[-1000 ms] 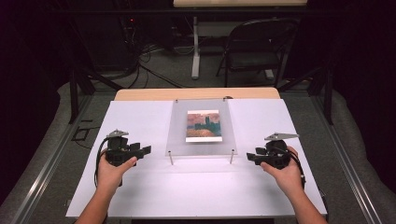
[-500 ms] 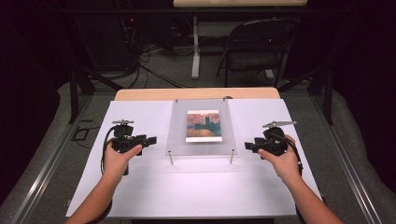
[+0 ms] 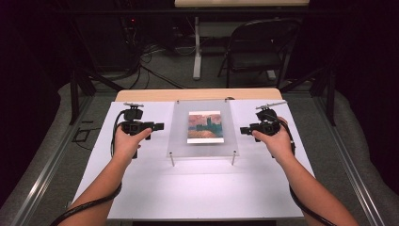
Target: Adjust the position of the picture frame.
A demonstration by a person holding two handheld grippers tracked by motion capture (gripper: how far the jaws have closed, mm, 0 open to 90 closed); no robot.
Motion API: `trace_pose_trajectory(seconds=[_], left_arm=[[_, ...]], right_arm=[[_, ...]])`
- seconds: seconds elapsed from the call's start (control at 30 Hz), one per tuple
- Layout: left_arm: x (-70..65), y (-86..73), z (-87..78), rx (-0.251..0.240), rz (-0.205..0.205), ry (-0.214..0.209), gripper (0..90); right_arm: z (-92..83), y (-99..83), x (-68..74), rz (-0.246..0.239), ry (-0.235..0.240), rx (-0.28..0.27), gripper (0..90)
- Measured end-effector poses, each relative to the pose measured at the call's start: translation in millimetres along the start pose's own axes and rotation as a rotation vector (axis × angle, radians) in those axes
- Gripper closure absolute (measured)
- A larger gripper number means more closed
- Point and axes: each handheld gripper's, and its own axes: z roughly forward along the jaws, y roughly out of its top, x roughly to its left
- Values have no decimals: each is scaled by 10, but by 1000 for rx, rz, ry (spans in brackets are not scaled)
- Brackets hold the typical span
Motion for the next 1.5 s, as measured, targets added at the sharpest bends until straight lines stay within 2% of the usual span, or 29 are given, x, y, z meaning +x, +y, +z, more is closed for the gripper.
trace_pose_trajectory(seconds=[0.3, 0.47, 0.5, 0.53, 0.7, 0.83, 0.93, 1.1, 1.17, 1.27, 1.5], left_arm=[[-39, 216, 183, 28, 5, 33, 407], [12, 317, 350, 39, -55, 52, 364], [12, 317, 350, 39, -55, 52, 364], [31, 336, 403, 48, -71, 75, 364], [75, 367, 527, 47, -102, 88, 364], [100, 386, 607, 58, -110, 96, 364], [126, 394, 643, 42, -135, 89, 364], [141, 410, 705, 45, -125, 109, 372], [142, 412, 730, 49, -127, 108, 372], [142, 412, 757, 46, -130, 105, 366], [133, 408, 858, 54, -146, 78, 347]], right_arm=[[176, 302, -12, 41, -26, -8, 422], [303, 386, 13, 42, -38, -3, 370], [333, 394, 21, 43, -41, -2, 363], [363, 402, 28, 47, -44, 1, 355], [505, 426, 21, 61, -56, 17, 345], [580, 449, 10, 83, -60, 24, 343], [619, 460, -3, 91, -53, 12, 343], [688, 469, -17, 100, -59, 10, 344], [706, 470, -21, 117, -62, 9, 346], [732, 470, -26, 113, -63, 3, 349], [824, 483, -17, 135, -37, 14, 349]])
